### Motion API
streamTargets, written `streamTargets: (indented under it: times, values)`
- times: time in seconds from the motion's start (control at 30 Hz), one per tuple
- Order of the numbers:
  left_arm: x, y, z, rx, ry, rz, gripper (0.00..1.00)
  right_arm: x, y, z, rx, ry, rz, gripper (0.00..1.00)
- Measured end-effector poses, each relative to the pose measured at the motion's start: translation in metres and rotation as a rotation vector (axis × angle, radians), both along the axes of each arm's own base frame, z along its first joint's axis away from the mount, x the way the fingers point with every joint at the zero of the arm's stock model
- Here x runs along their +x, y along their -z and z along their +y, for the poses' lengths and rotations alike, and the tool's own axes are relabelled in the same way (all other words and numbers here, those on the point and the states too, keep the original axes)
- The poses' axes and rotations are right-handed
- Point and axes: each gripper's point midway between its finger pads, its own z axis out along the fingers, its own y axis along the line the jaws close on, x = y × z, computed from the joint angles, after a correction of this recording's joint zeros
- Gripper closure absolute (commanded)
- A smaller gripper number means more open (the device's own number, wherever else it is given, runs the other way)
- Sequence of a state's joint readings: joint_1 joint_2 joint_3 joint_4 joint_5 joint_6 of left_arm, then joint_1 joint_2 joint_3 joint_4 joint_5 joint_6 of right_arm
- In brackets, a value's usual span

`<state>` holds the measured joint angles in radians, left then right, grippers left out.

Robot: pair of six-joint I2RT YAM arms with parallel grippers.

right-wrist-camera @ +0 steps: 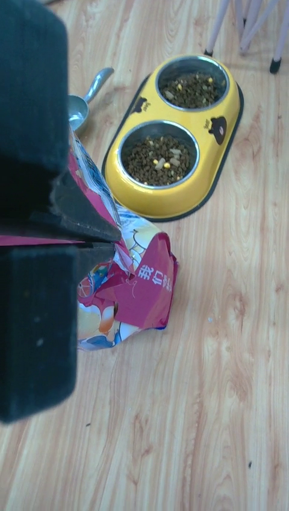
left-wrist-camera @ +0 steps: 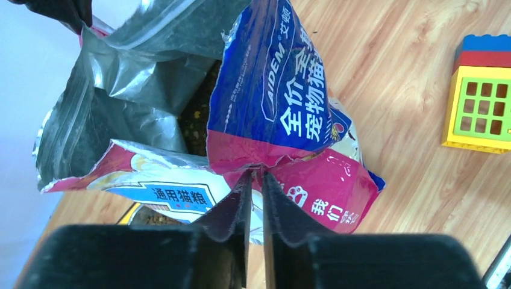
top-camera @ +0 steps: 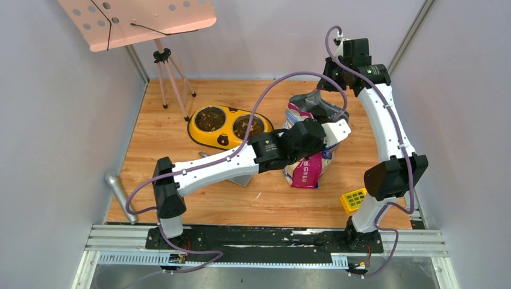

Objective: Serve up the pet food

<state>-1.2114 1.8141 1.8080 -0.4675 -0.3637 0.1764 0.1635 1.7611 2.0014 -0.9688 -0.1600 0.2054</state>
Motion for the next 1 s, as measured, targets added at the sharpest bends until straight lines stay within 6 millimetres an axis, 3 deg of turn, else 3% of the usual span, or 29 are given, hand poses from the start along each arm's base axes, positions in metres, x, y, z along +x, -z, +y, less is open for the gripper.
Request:
streamTargets:
  times: [0.13, 0.23, 0.4, 0.53, 0.6, 0.63, 0.7, 0.77, 0.83, 0.9, 1.0]
  values:
    - [-0.001, 0.001, 0.002, 0.001, 0.020, -0.001, 1.00, 0.002, 0.001, -0.009, -0.021, 0.049, 0.003, 1.00]
    - [-0.001, -0.002, 0.016, -0.003, 0.030, 0.000, 1.00, 0.003, -0.002, -0.021, -0.021, 0.097, 0.005, 1.00]
    - [0.016, -0.017, 0.070, -0.012, -0.005, 0.000, 1.00, 0.007, -0.006, -0.059, -0.009, 0.211, 0.008, 1.00]
    - [0.041, -0.050, 0.128, -0.086, -0.089, -0.029, 1.00, -0.011, -0.013, -0.078, 0.011, 0.267, 0.011, 1.00]
    - [0.046, -0.062, 0.149, -0.124, -0.108, -0.041, 0.75, -0.025, -0.020, -0.077, 0.027, 0.263, 0.000, 0.94]
    - [0.044, -0.065, 0.153, -0.137, -0.098, -0.044, 0.52, -0.033, -0.023, -0.075, 0.036, 0.255, -0.001, 0.85]
    - [0.033, -0.063, 0.149, -0.156, -0.037, -0.028, 0.29, -0.047, -0.027, -0.072, 0.057, 0.234, 0.002, 0.67]
    - [0.021, -0.056, 0.138, -0.162, 0.039, 0.001, 0.13, -0.052, -0.036, -0.074, 0.087, 0.214, -0.013, 0.55]
    - [0.009, -0.045, 0.127, -0.180, 0.111, 0.049, 0.09, -0.053, -0.047, -0.080, 0.126, 0.189, -0.037, 0.46]
    - [0.000, -0.038, 0.116, -0.197, 0.160, 0.096, 0.08, -0.052, -0.057, -0.089, 0.163, 0.168, -0.058, 0.32]
    - [0.002, -0.037, 0.098, -0.236, 0.170, 0.151, 0.07, -0.050, -0.068, -0.097, 0.192, 0.080, -0.102, 0.25]
